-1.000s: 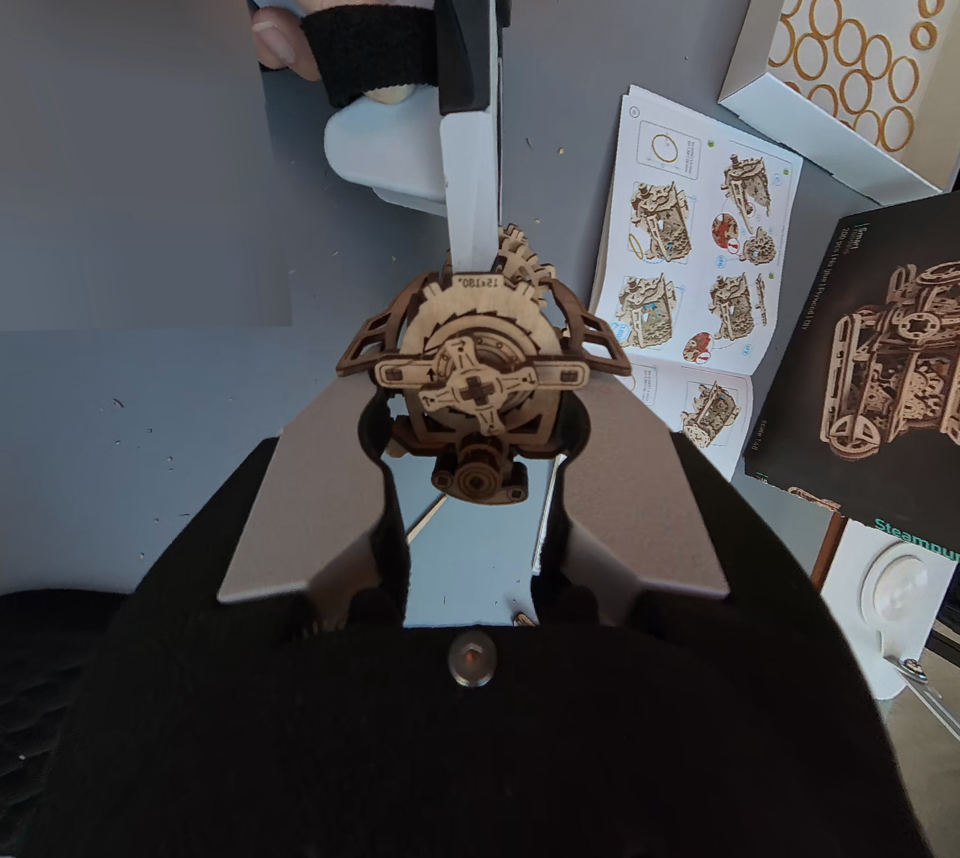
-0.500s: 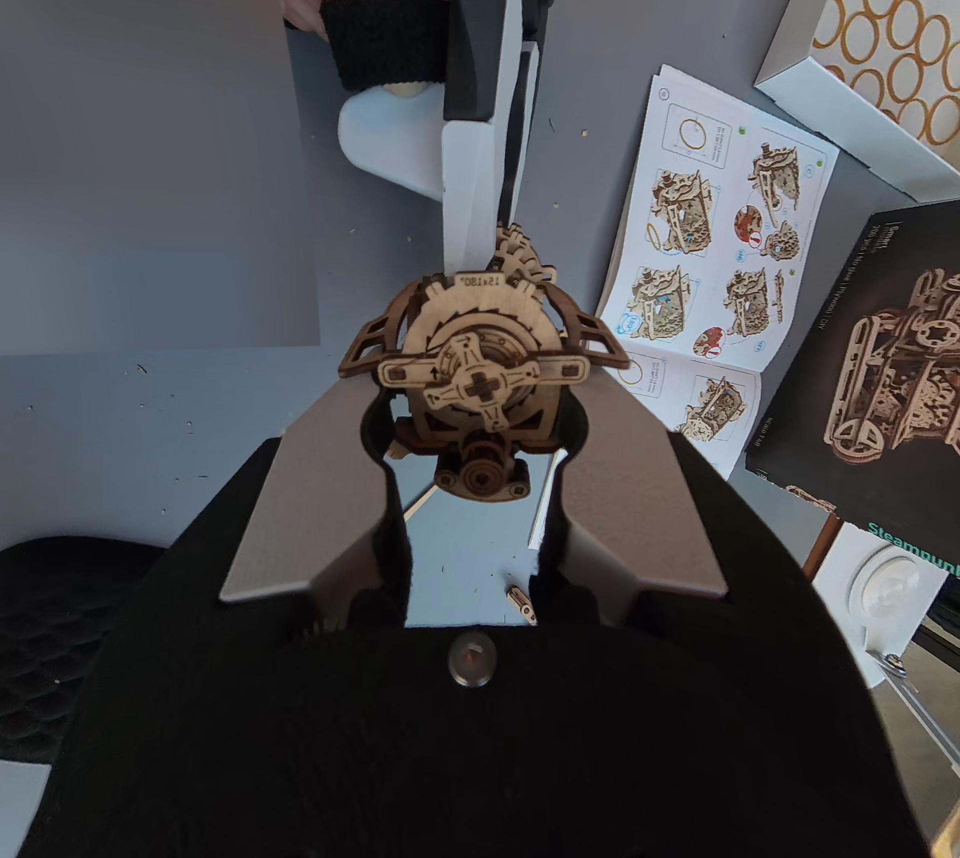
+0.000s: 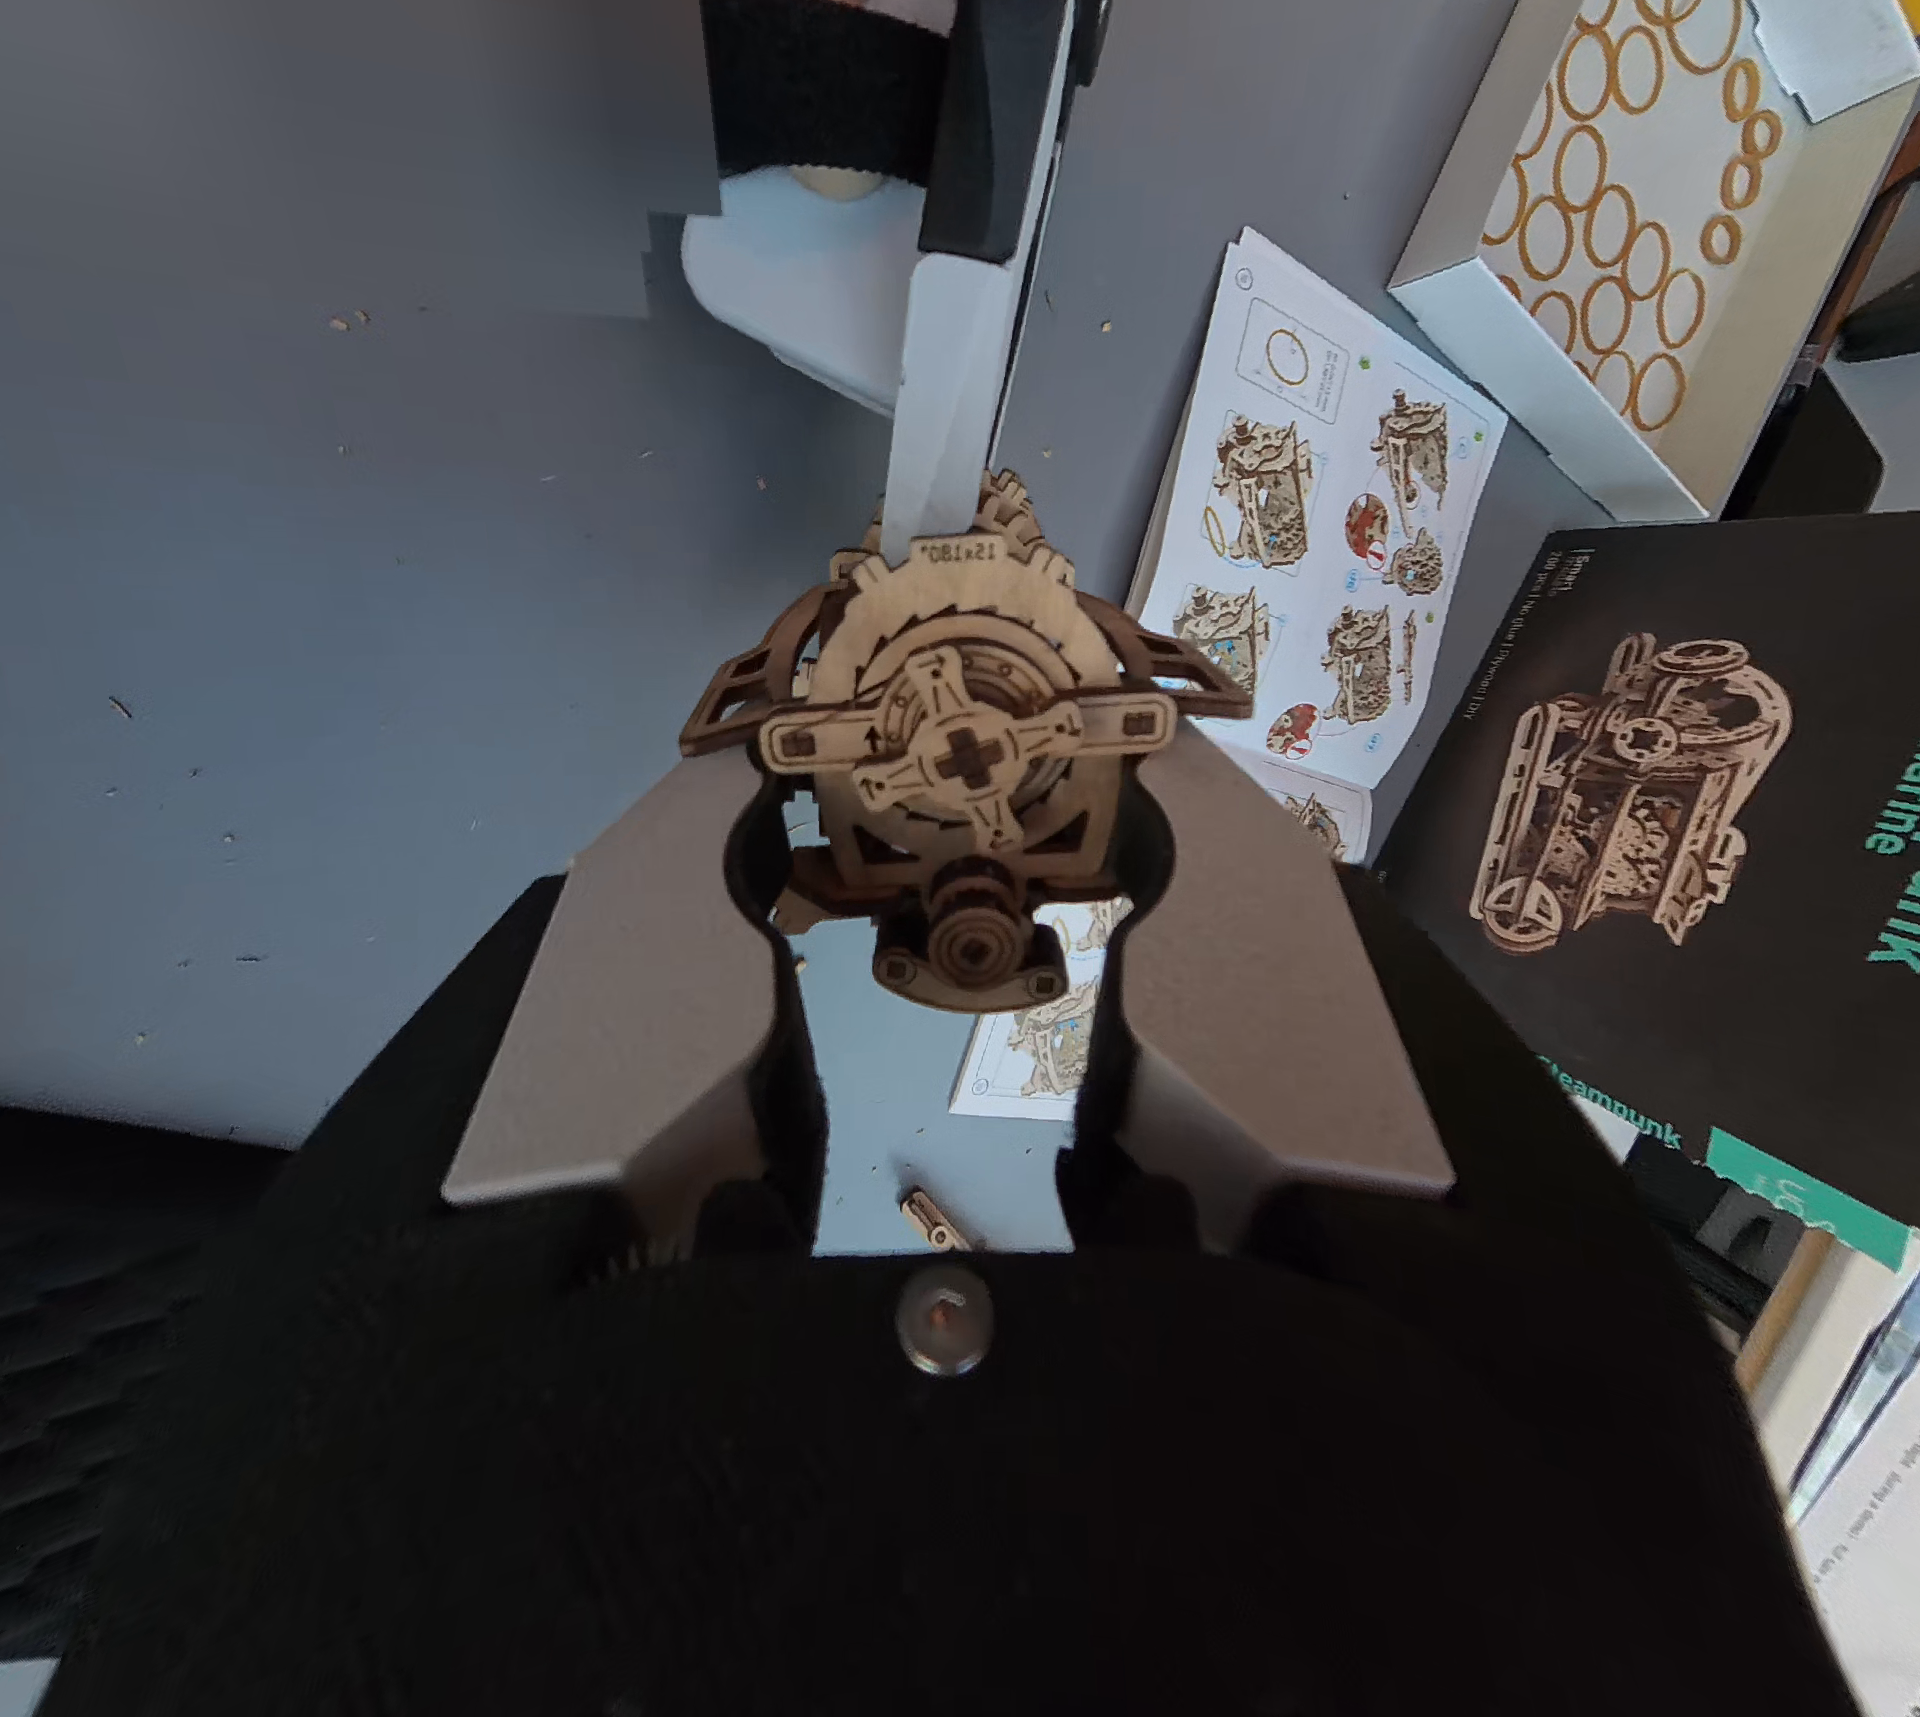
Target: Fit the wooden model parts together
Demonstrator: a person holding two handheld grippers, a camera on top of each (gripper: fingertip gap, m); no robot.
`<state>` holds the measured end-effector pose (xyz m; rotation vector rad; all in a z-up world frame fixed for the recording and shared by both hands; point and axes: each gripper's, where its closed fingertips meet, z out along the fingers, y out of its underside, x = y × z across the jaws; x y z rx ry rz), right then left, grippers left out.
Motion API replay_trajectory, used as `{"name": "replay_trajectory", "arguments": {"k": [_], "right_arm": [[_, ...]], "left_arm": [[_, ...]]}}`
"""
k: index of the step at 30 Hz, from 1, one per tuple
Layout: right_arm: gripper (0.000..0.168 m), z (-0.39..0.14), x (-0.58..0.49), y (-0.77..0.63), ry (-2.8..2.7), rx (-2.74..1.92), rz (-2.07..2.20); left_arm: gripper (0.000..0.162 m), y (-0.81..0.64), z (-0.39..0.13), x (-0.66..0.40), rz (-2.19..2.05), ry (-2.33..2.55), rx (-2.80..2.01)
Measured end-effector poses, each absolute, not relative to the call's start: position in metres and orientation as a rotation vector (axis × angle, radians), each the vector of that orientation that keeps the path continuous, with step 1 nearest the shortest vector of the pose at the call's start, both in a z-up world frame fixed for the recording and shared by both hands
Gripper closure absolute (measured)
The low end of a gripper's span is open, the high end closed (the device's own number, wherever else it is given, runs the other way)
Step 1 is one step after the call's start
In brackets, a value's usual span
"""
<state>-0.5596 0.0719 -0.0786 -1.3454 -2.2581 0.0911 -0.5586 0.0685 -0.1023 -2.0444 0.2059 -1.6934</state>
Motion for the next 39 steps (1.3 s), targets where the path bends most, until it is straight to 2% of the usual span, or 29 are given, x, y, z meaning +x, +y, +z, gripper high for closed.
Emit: {"name": "replay_trajectory", "arguments": {"k": [30, 39], "right_arm": [[0.108, -0.100, -0.566, 0.062, -2.198, -1.301, 0.166], [0.109, -0.102, -0.564, 0.056, -2.197, -1.251, 0.334]], "left_arm": [[0.138, 0.062, -0.125, -0.571, -1.729, -0.014, -2.090], [0.143, 0.052, -0.132, -0.571, -1.656, -0.134, -2.146]]}}
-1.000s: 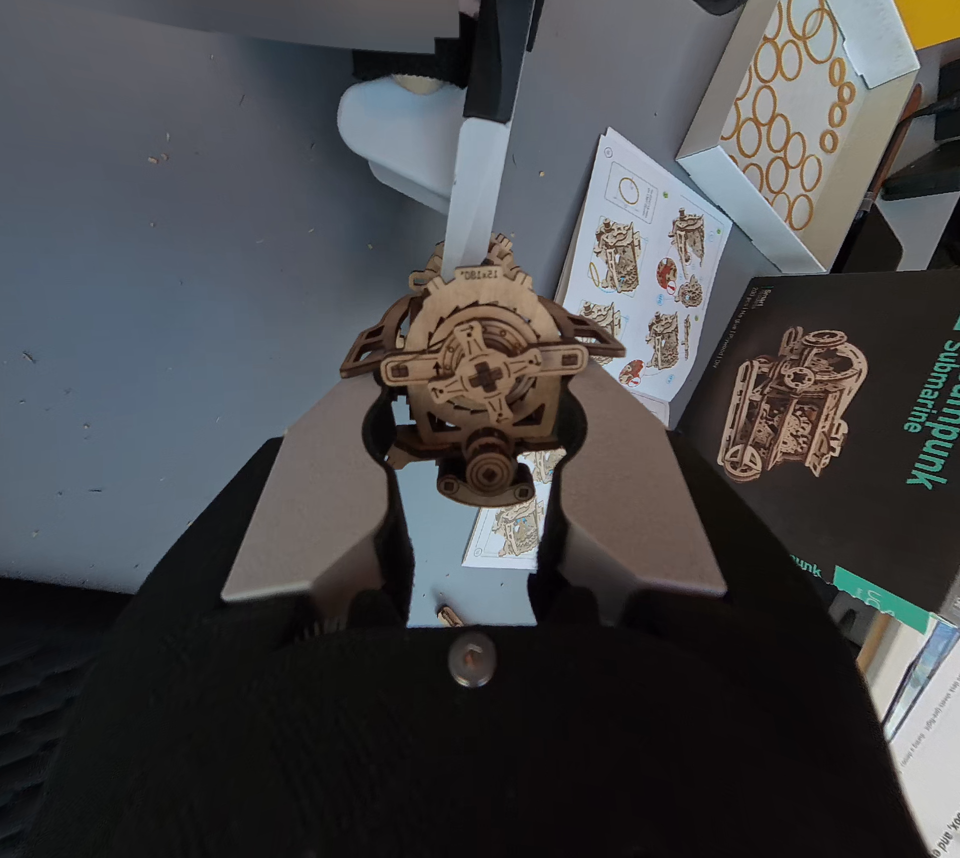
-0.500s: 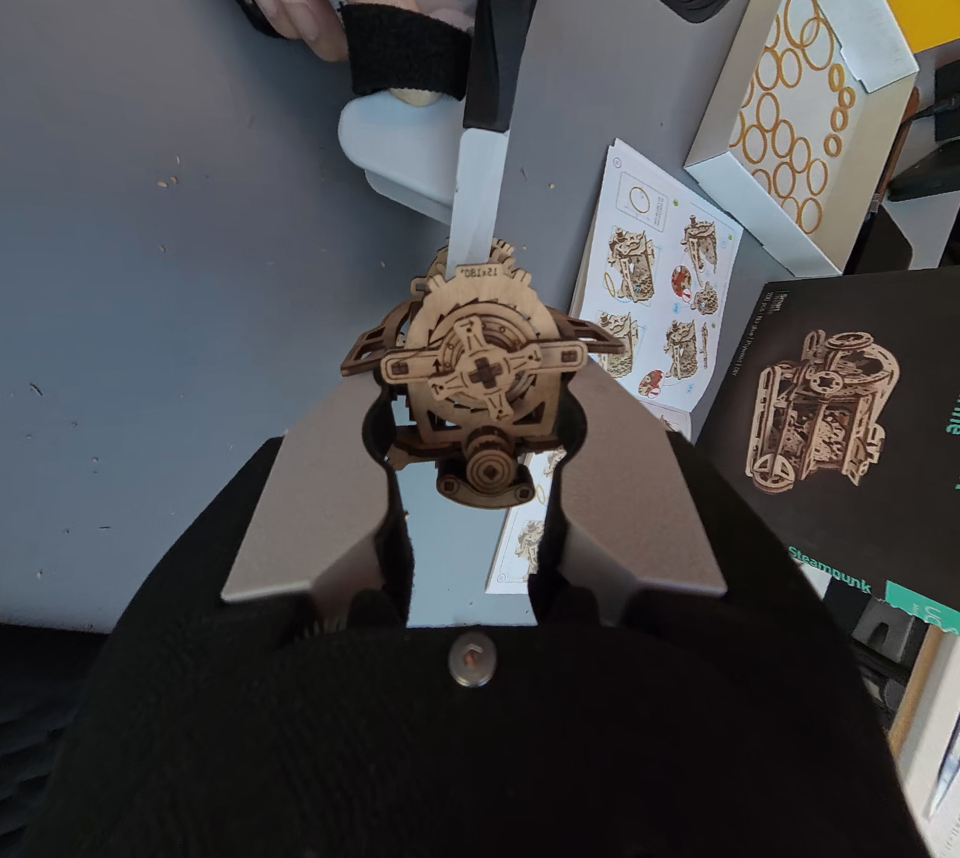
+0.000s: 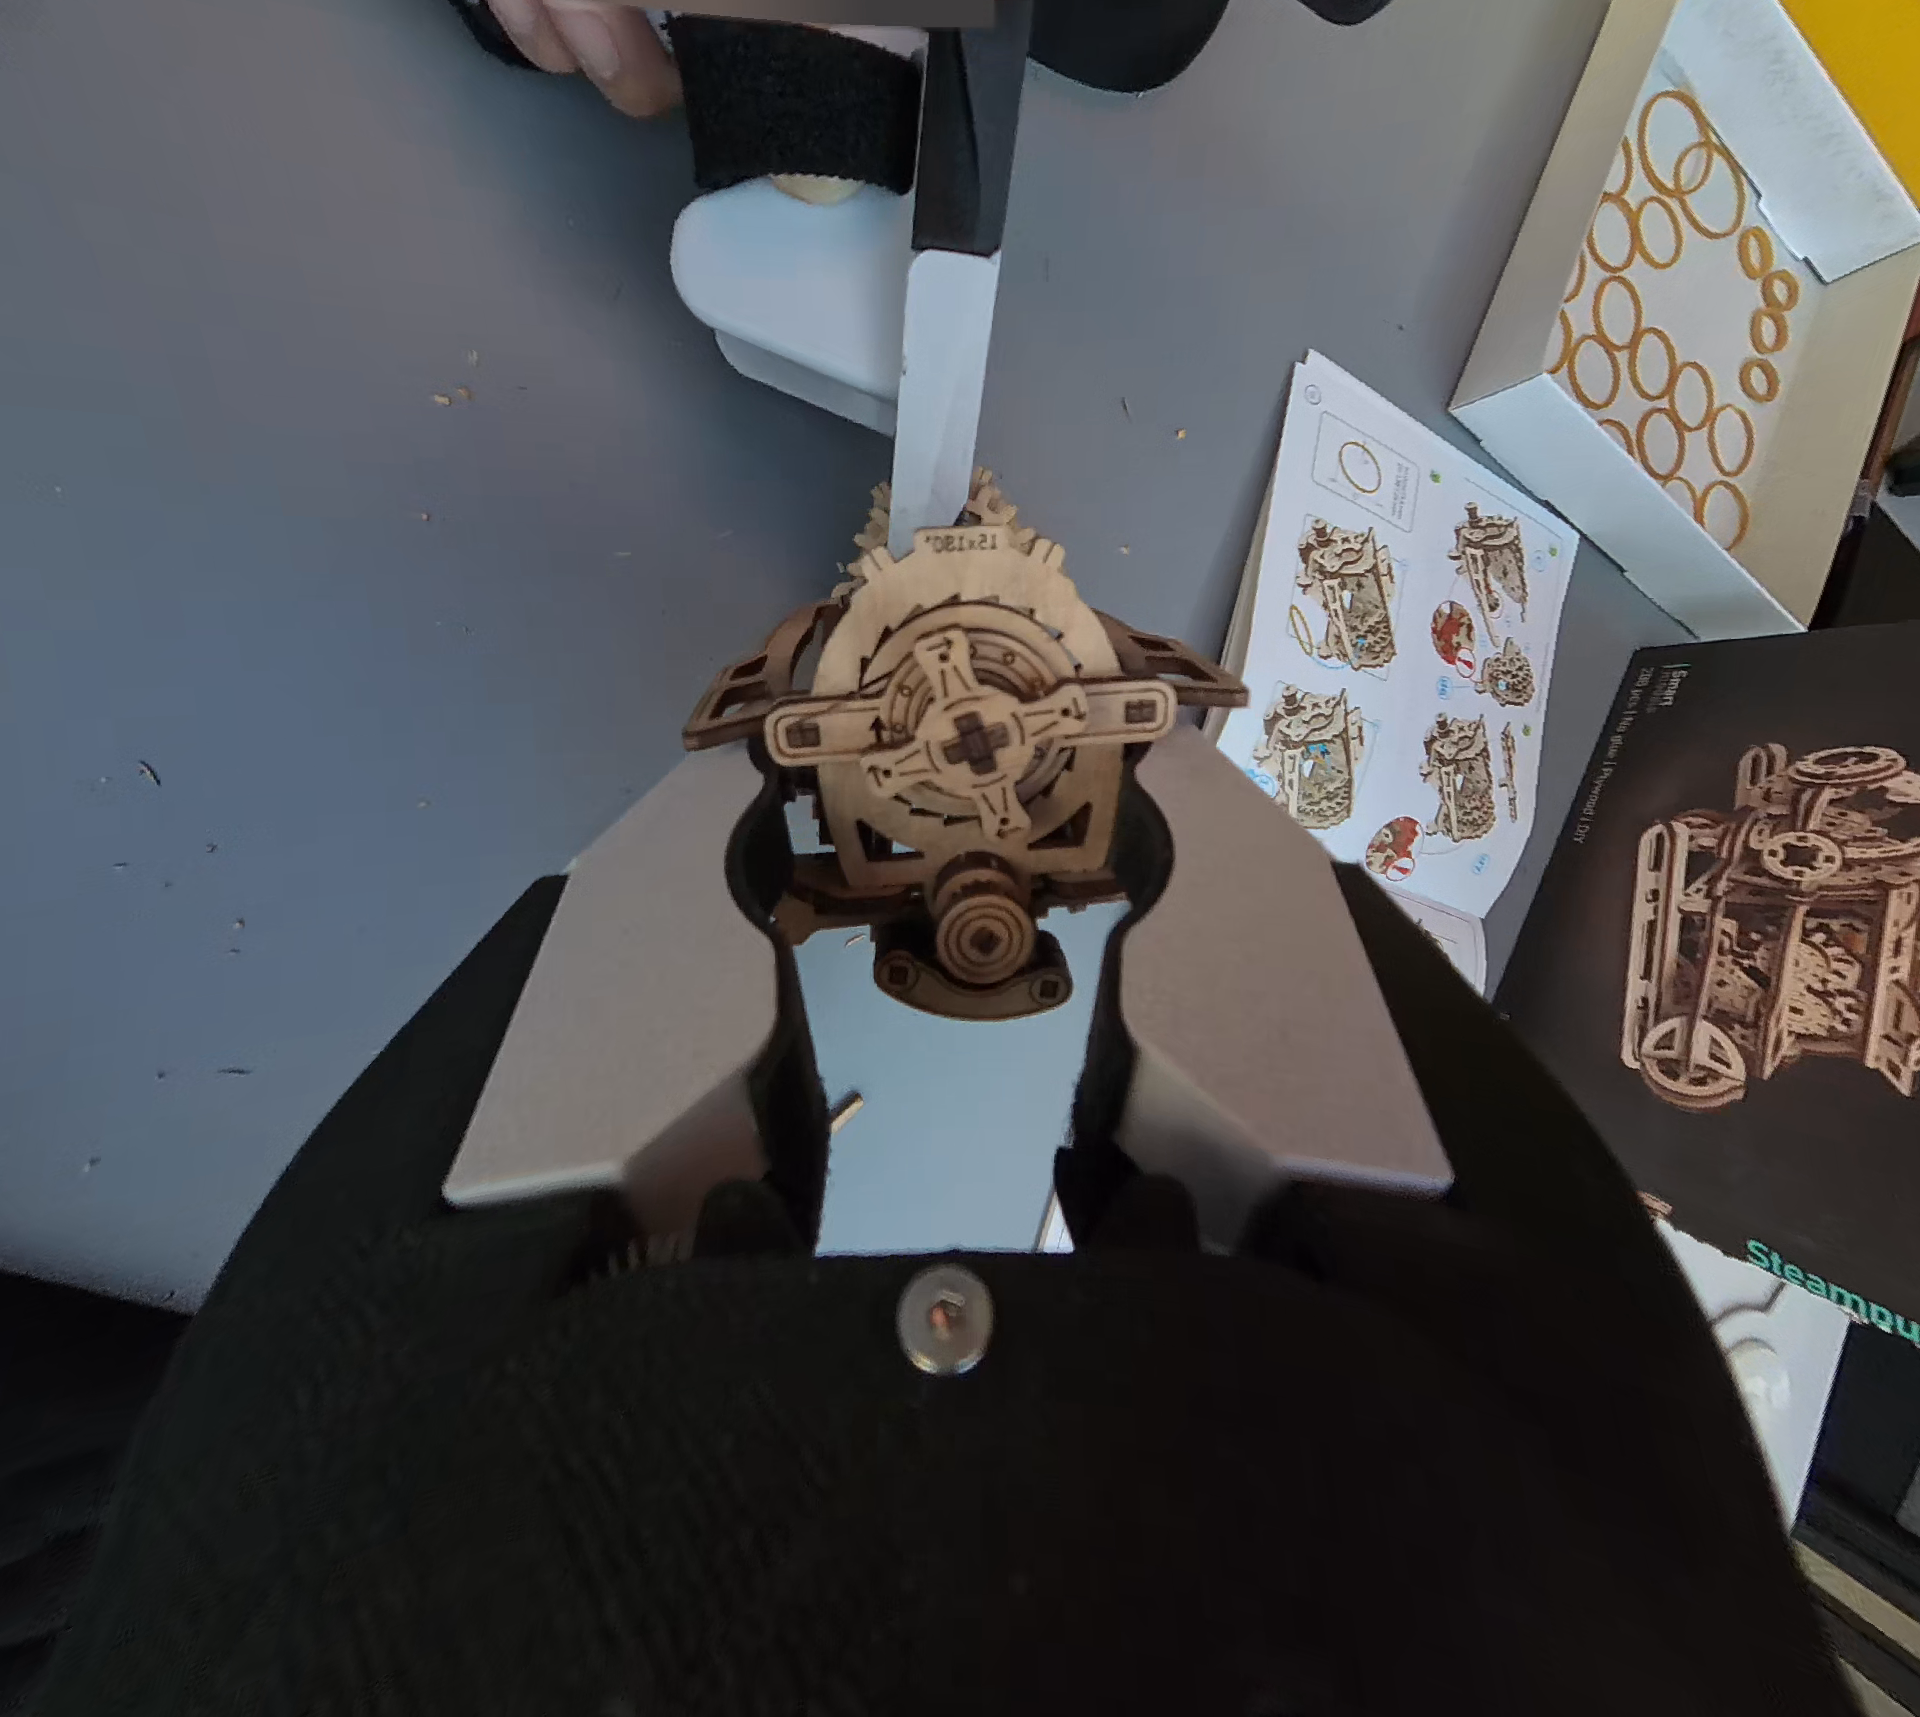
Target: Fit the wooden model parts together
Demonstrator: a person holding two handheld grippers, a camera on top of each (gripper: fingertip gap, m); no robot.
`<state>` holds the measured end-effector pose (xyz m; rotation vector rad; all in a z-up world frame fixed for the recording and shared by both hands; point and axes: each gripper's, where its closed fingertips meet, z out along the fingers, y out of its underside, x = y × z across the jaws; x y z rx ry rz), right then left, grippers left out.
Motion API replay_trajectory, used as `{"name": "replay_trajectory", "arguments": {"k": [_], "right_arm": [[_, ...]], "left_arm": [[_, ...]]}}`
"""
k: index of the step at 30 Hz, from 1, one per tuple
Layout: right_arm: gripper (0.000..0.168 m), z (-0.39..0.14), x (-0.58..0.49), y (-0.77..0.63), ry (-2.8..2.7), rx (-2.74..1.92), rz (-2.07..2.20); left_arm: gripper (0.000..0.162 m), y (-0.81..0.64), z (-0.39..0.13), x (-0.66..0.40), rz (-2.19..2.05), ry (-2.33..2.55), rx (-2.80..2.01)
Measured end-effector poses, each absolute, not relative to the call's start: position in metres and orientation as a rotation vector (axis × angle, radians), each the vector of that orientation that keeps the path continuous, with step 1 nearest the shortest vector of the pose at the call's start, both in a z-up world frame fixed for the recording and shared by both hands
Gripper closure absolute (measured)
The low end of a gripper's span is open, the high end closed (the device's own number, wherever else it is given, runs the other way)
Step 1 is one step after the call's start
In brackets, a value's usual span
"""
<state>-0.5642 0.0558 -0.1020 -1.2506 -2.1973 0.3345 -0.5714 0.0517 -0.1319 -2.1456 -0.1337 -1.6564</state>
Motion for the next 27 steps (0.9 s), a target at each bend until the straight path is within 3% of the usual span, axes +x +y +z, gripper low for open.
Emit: {"name": "replay_trajectory", "arguments": {"k": [9, 15, 20, 22, 25, 27], "right_arm": [[0.109, -0.107, -0.558, 0.051, -2.344, -1.071, 0.435], [0.109, -0.112, -0.558, 0.046, -2.456, -0.933, 0.450], [0.110, -0.110, -0.567, 0.042, -2.472, -0.874, 0.464], [0.109, -0.111, -0.568, 0.041, -2.474, -0.866, 0.447], [0.109, -0.111, -0.570, 0.040, -2.466, -0.837, 0.388], [0.109, -0.111, -0.570, 0.040, -2.465, -0.830, 0.329]], "left_arm": [[0.137, 0.036, -0.134, -0.547, -1.668, -0.305, -2.144], [0.116, 0.008, -0.132, -0.566, -1.578, -0.254, -2.204], [0.121, -0.017, -0.115, -0.599, -1.395, -0.046, -2.266], [0.135, -0.010, -0.110, -0.617, -1.212, 0.193, -2.251], [0.133, 0.019, -0.117, -0.643, -0.909, 0.522, -2.237], [0.133, 0.036, -0.113, -0.639, -0.945, 0.654, -2.179]]}}
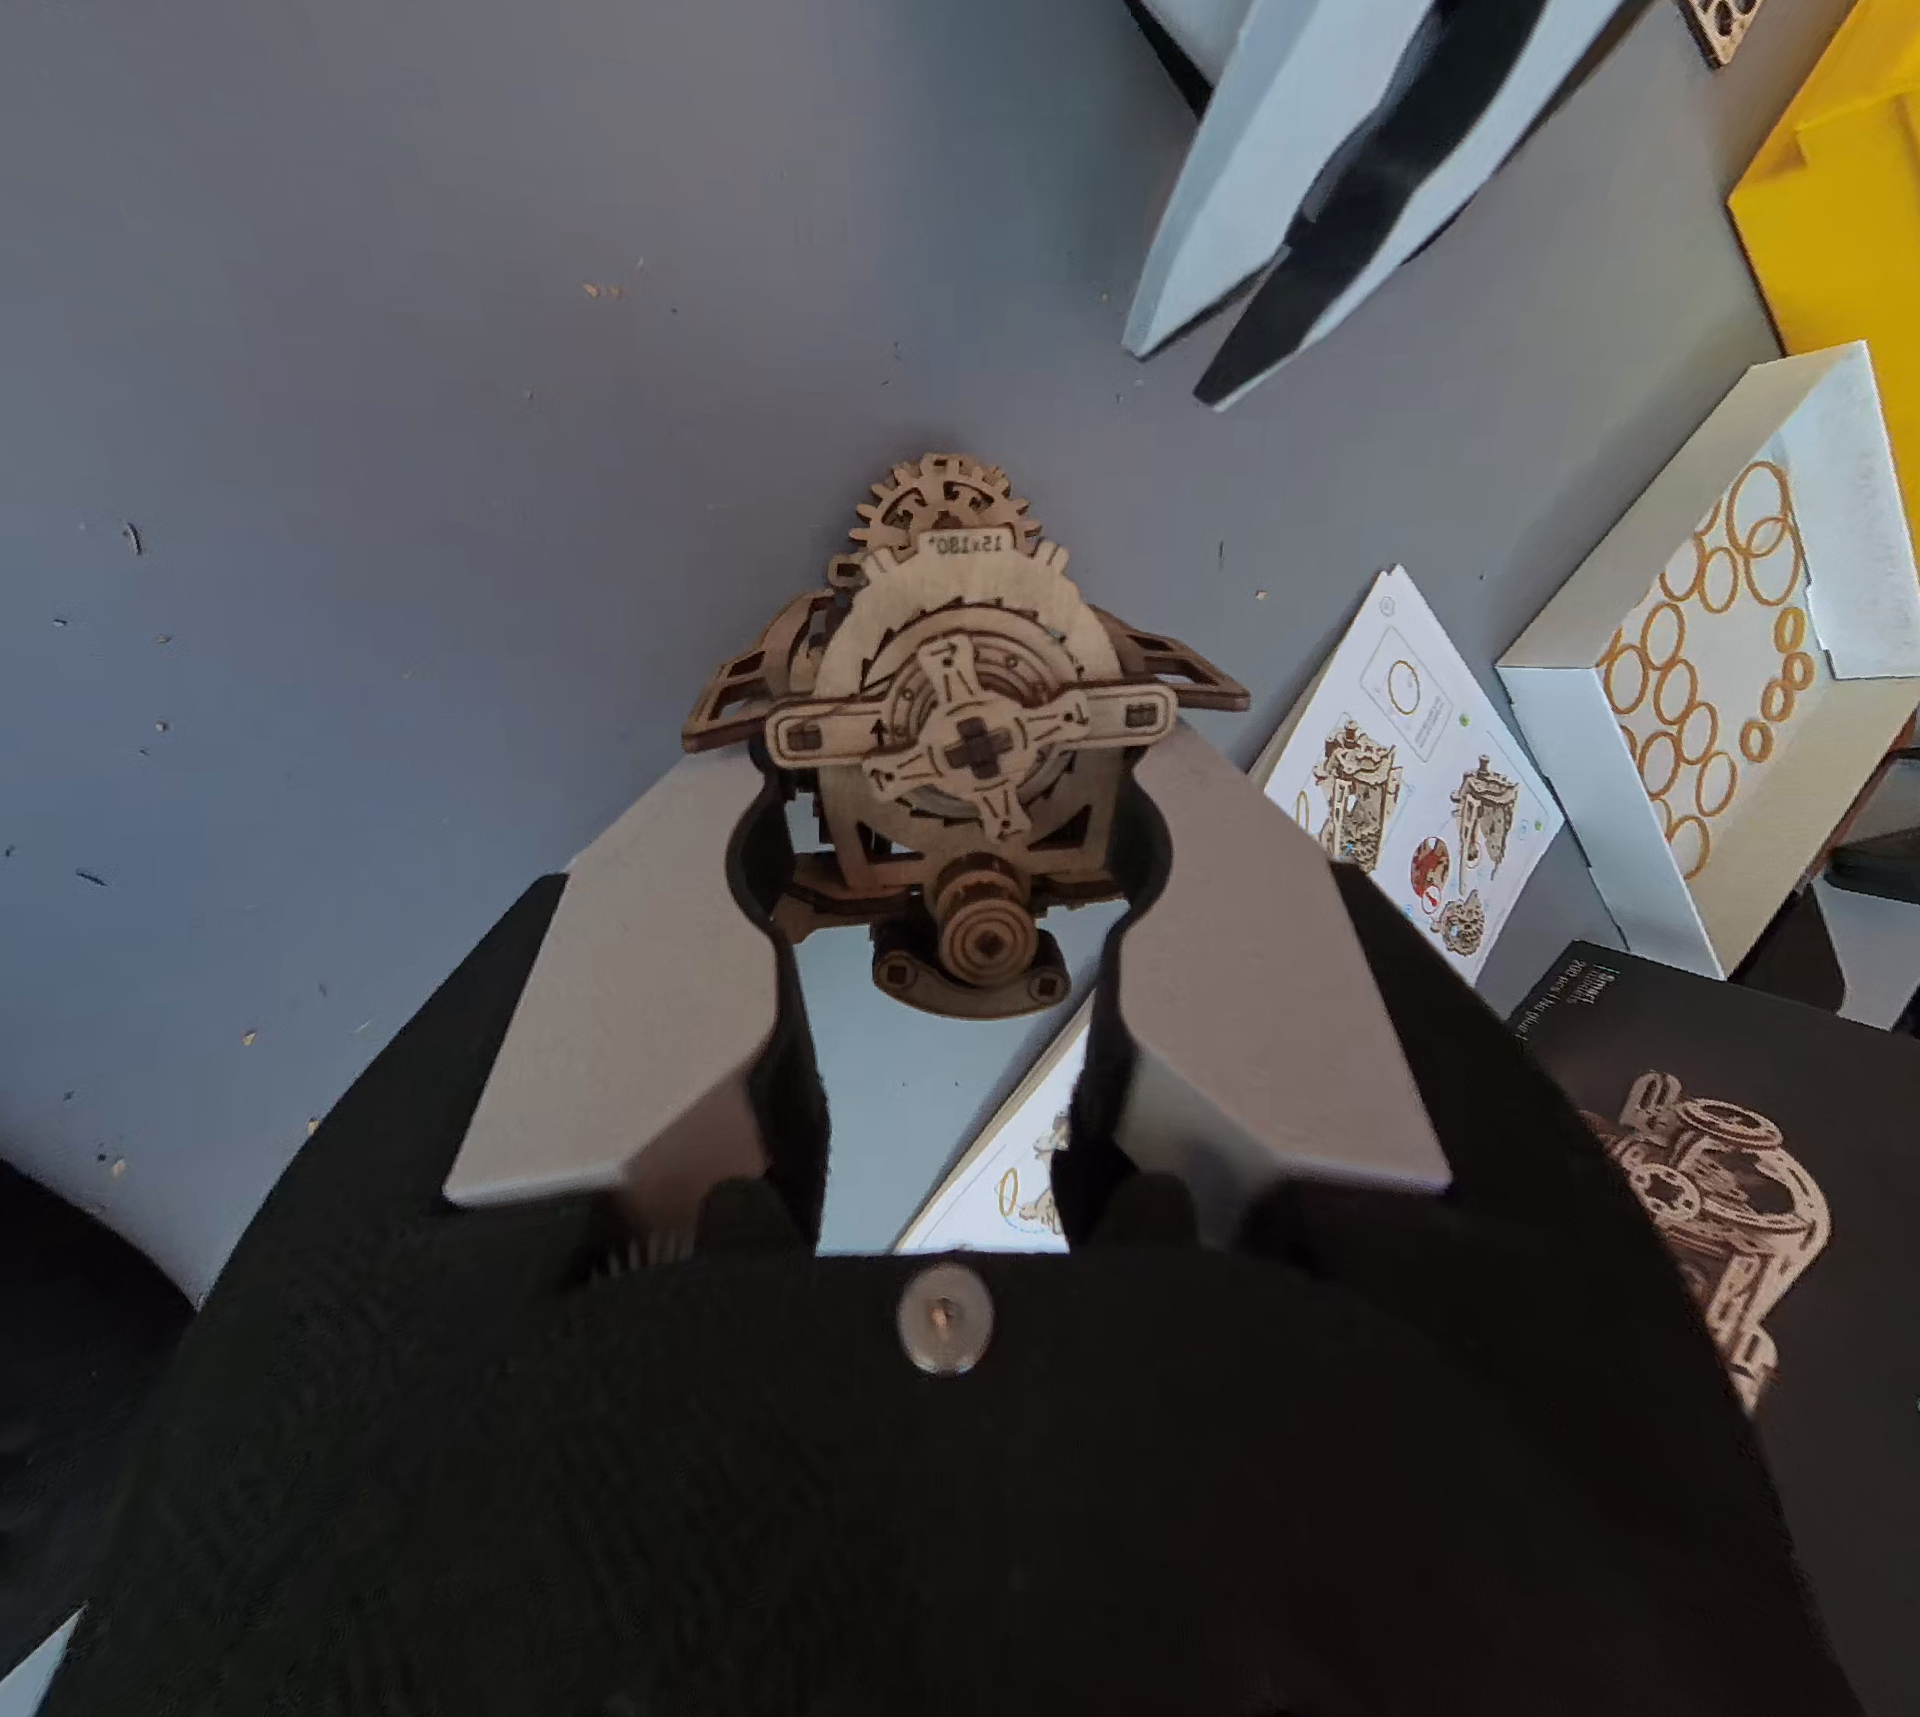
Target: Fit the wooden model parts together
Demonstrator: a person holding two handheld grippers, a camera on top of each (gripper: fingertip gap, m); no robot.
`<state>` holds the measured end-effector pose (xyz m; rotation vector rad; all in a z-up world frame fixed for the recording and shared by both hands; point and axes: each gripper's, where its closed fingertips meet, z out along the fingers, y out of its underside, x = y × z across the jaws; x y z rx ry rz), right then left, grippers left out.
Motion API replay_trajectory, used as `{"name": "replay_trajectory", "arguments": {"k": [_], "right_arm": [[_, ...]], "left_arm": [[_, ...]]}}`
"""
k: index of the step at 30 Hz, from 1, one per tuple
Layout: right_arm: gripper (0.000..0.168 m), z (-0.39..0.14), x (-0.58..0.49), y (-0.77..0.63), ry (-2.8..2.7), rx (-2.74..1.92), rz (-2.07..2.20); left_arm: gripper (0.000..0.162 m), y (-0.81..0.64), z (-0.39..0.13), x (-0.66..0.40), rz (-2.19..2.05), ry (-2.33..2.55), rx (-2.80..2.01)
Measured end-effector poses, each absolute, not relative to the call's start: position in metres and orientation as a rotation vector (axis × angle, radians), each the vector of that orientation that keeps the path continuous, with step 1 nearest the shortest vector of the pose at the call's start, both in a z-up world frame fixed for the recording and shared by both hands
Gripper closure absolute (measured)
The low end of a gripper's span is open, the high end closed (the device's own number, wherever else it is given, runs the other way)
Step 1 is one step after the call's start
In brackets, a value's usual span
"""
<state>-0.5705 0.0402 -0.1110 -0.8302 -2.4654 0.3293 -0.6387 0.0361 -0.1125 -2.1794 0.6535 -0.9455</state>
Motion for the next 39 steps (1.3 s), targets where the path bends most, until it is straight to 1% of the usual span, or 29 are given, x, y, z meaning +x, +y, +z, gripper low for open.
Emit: {"name": "replay_trajectory", "arguments": {"k": [3, 7, 12, 13, 15, 17, 20, 23, 24, 25, 27, 29, 31, 34, 35, 36, 39], "right_arm": [[0.109, -0.111, -0.570, 0.040, -2.478, -0.850, 0.234], [0.109, -0.104, -0.570, 0.037, -2.481, -0.845, 0.136], [0.109, -0.103, -0.572, 0.029, -2.506, -0.929, 0.137], [0.109, -0.103, -0.572, 0.029, -2.506, -0.947, 0.143], [0.109, -0.102, -0.575, 0.029, -2.501, -0.997, 0.190], [0.109, -0.100, -0.577, 0.027, -2.508, -1.043, 0.253], [0.109, -0.094, -0.585, 0.024, -2.486, -1.096, 0.365], [0.109, -0.087, -0.591, 0.024, -2.466, -1.091, 0.390], [0.109, -0.086, -0.592, 0.023, -2.467, -1.090, 0.395], [0.109, -0.085, -0.592, 0.021, -2.468, -1.093, 0.399], [0.109, -0.084, -0.593, 0.018, -2.473, -1.084, 0.406], [0.109, -0.084, -0.593, 0.016, -2.474, -1.078, 0.418], [0.109, -0.083, -0.593, 0.016, -2.468, -1.069, 0.417], [0.109, -0.080, -0.593, 0.014, -2.440, -1.051, 0.462], [0.109, -0.078, -0.592, 0.012, -2.430, -1.046, 0.492], [0.109, -0.078, -0.591, 0.012, -2.420, -1.047, 0.511], [0.109, -0.081, -0.585, 0.016, -2.411, -1.039, 0.513]], "left_arm": [[0.131, 0.042, -0.116, -0.621, -1.138, 0.790, -2.182], [0.134, 0.041, -0.122, -0.616, -1.210, 0.985, -2.115], [0.137, 0.051, -0.075, -0.620, -1.182, 1.202, -1.801], [0.136, 0.048, -0.072, -0.619, -1.154, 1.285, -1.758], [0.123, 0.044, -0.077, -0.618, -1.098, 1.426, -1.671], [0.131, 0.041, -0.081, -0.615, -1.134, 1.502, -1.581], [0.129, 0.040, -0.072, -0.609, -1.317, 1.503, -1.488], [0.136, 0.036, -0.079, -0.610, -1.340, 1.623, -1.437], [0.143, 0.033, -0.082, -0.611, -1.331, 1.674, -1.415], [0.154, 0.030, -0.083, -0.612, -1.336, 1.719, -1.382], [0.154, 0.030, -0.081, -0.611, -1.346, 1.743, -1.334], [0.147, 0.026, -0.075, -0.608, -1.428, 1.759, -1.294], [0.147, 0.024, -0.075, -0.606, -1.473, 1.801, -1.279], [0.153, 0.025, -0.071, -0.602, -1.548, 1.810, -1.250], [0.159, 0.022, -0.068, -0.602, -1.599, 1.815, -1.227], [0.161, 0.019, -0.066, -0.601, -1.646, 1.814, -1.213], [0.160, 0.023, -0.071, -0.597, -1.662, 1.849, -1.232]]}}
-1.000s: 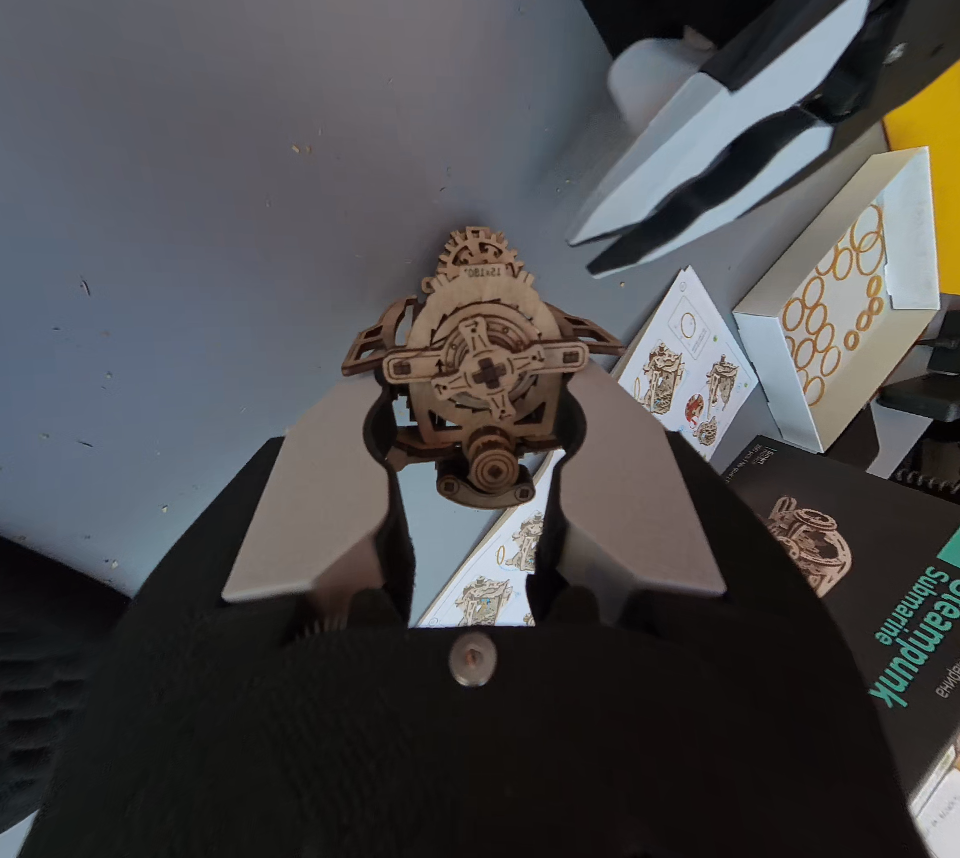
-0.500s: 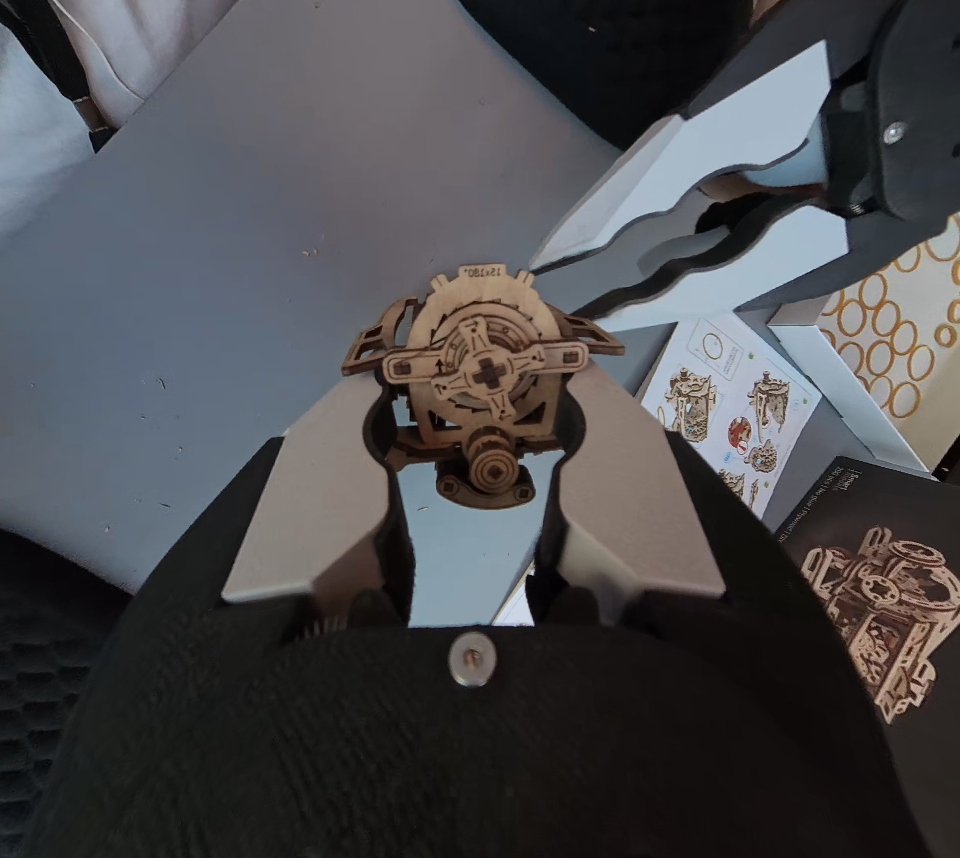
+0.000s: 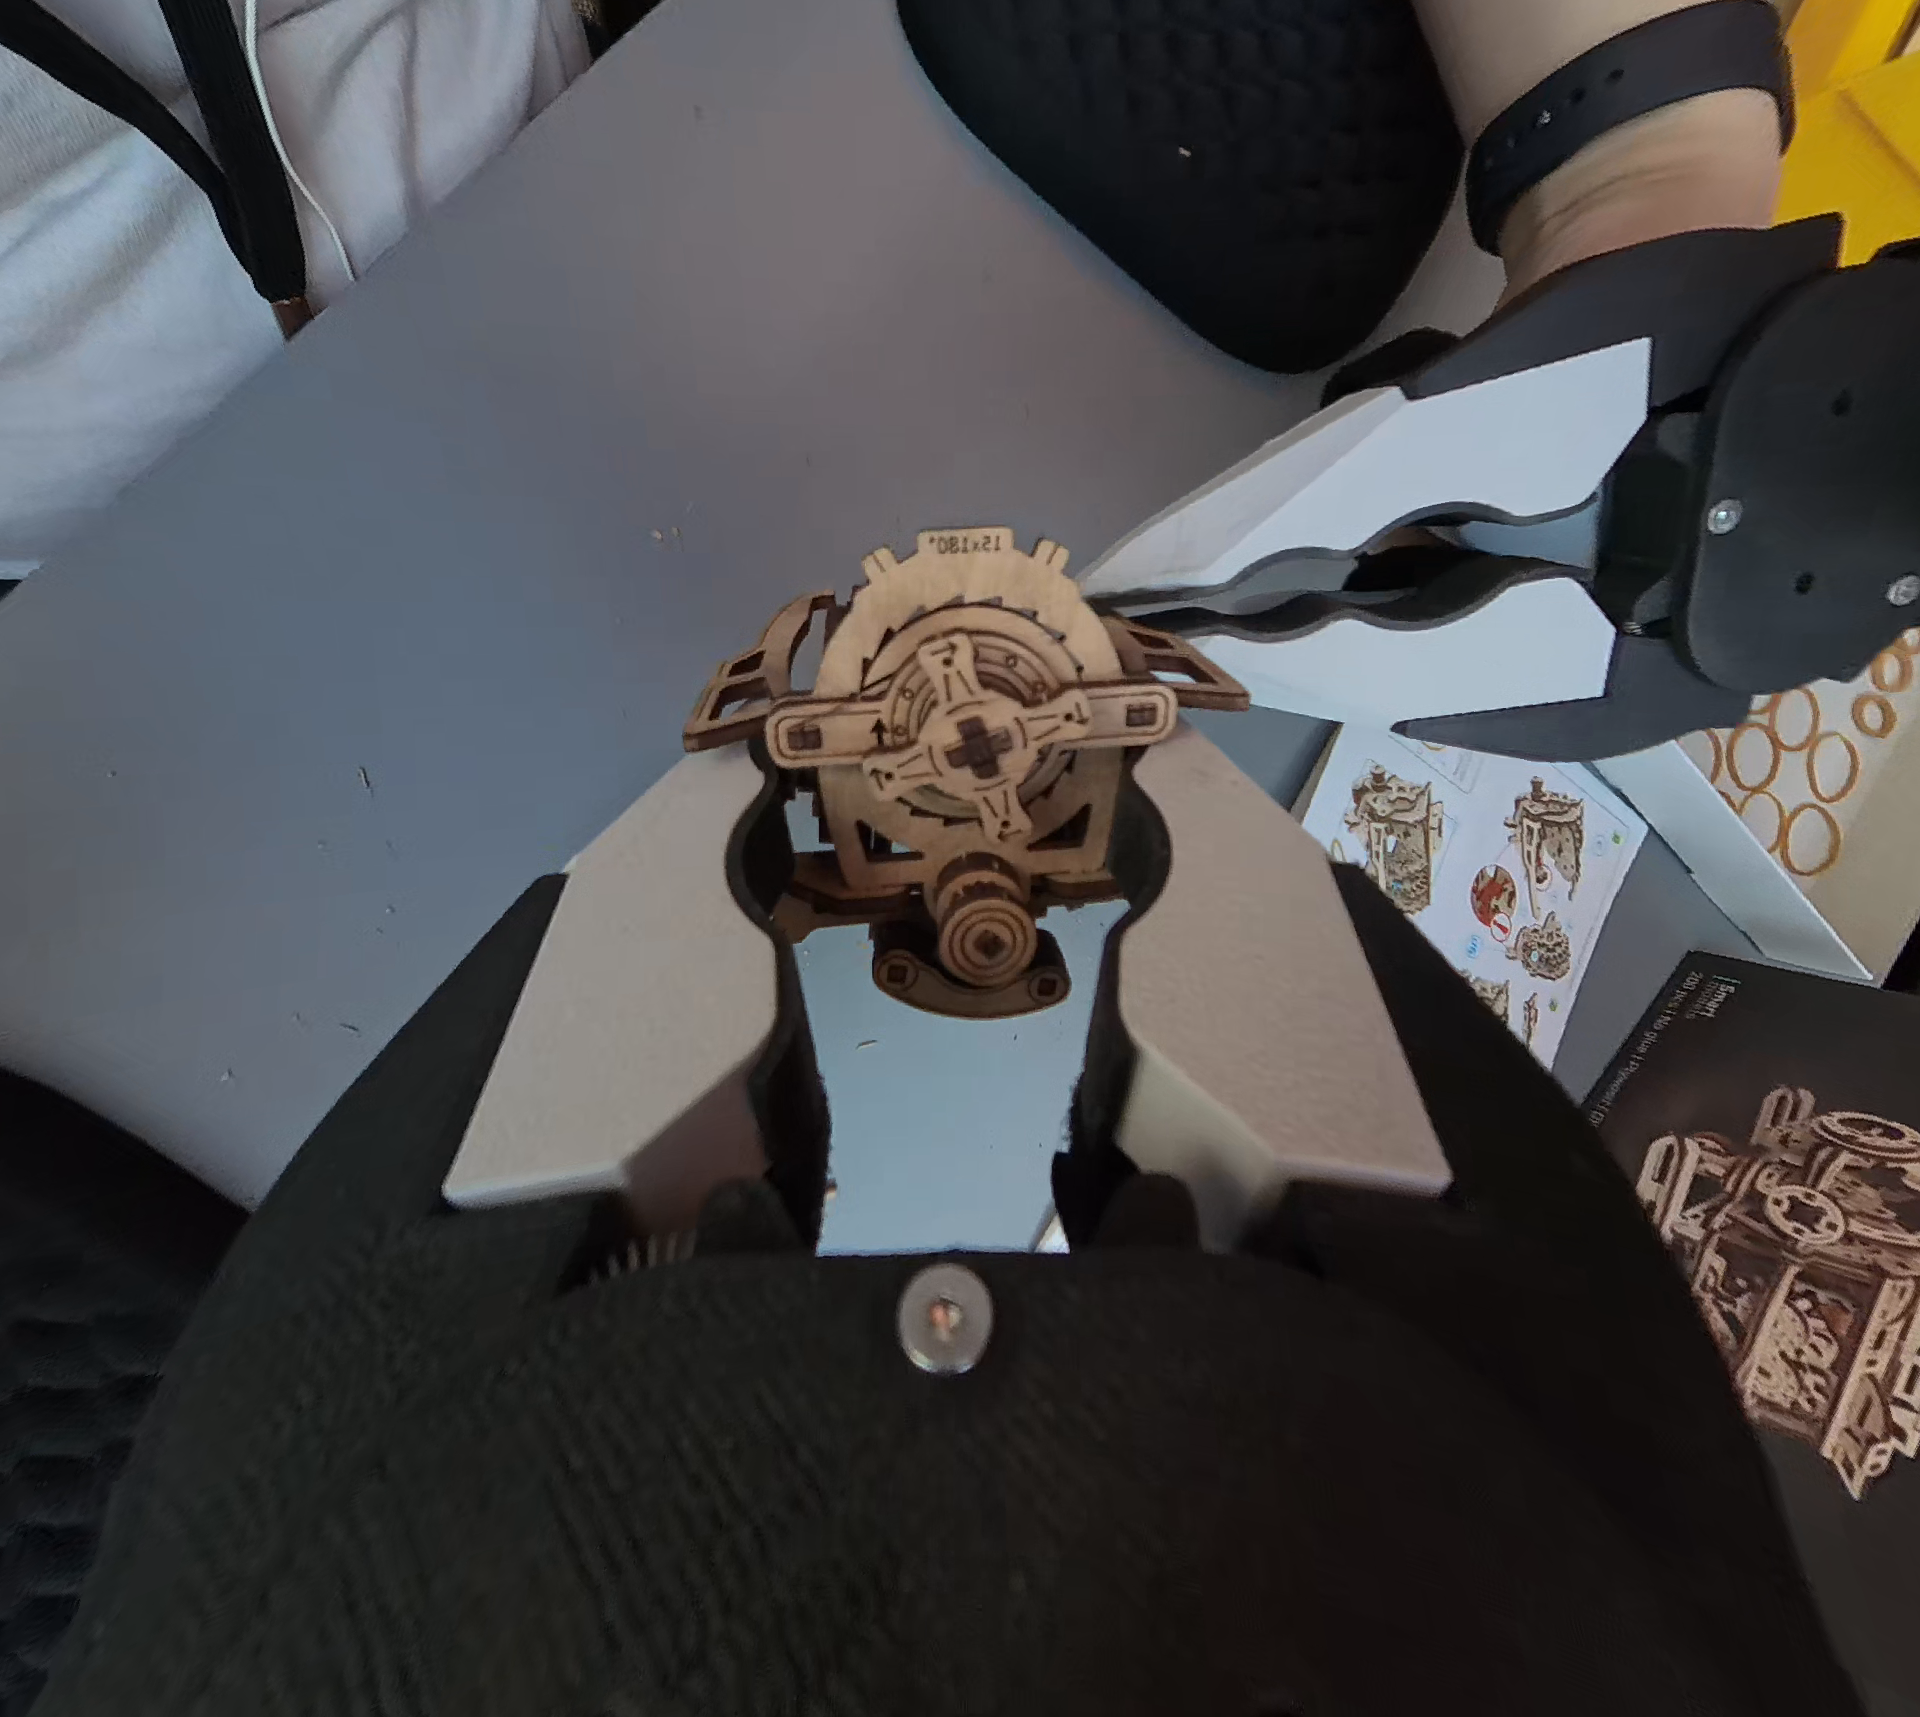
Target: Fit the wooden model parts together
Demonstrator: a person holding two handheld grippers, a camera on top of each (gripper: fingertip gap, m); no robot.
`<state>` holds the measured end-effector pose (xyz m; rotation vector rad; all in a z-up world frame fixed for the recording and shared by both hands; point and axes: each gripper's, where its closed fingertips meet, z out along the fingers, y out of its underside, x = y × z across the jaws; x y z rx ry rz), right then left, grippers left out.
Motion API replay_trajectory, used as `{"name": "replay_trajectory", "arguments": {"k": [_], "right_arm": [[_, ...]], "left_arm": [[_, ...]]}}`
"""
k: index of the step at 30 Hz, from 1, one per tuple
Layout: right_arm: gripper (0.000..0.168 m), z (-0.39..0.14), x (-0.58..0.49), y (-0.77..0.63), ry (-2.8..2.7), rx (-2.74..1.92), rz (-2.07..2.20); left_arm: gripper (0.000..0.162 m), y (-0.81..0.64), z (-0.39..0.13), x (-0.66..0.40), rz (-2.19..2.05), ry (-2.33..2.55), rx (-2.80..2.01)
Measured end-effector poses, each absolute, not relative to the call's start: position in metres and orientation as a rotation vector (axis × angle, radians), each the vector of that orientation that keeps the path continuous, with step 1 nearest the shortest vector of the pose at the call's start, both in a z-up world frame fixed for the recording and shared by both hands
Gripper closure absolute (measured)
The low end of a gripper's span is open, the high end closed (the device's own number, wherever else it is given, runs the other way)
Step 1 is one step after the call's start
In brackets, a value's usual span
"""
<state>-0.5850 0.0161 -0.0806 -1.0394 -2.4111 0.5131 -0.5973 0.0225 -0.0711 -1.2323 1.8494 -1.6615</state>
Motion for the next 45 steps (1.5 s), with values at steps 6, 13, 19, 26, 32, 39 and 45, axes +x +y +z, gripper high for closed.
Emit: {"name": "replay_trajectory", "arguments": {"k": [6, 13, 19, 26, 32, 39, 45], "right_arm": [[0.109, -0.085, -0.578, 0.036, -2.382, -1.038, 0.477], [0.109, -0.093, -0.573, 0.050, -2.414, -1.040, 0.462], [0.109, -0.108, -0.571, 0.058, -2.473, -1.061, 0.384], [0.109, -0.111, -0.570, 0.061, -2.481, -1.076, 0.394], [0.109, -0.108, -0.569, 0.061, -2.452, -1.081, 0.413], [0.109, -0.107, -0.561, 0.055, -2.399, -1.113, 0.452], [0.109, -0.098, -0.554, 0.054, -2.325, -1.112, 0.453]], "left_arm": [[0.142, 0.044, -0.078, -0.592, -1.582, 1.912, -1.324], [0.116, 0.085, -0.122, -0.614, -1.119, 1.874, -1.514], [0.120, 0.085, -0.136, -0.605, -0.944, 1.935, -1.392], [0.132, 0.075, -0.138, -0.595, -1.057, 1.965, -1.310], [0.137, 0.066, -0.134, -0.592, -1.126, 1.979, -1.271], [0.146, 0.058, -0.131, -0.588, -1.250, 1.987, -1.319], [0.147, 0.055, -0.127, -0.584, -1.375, 1.928, -1.450]]}}
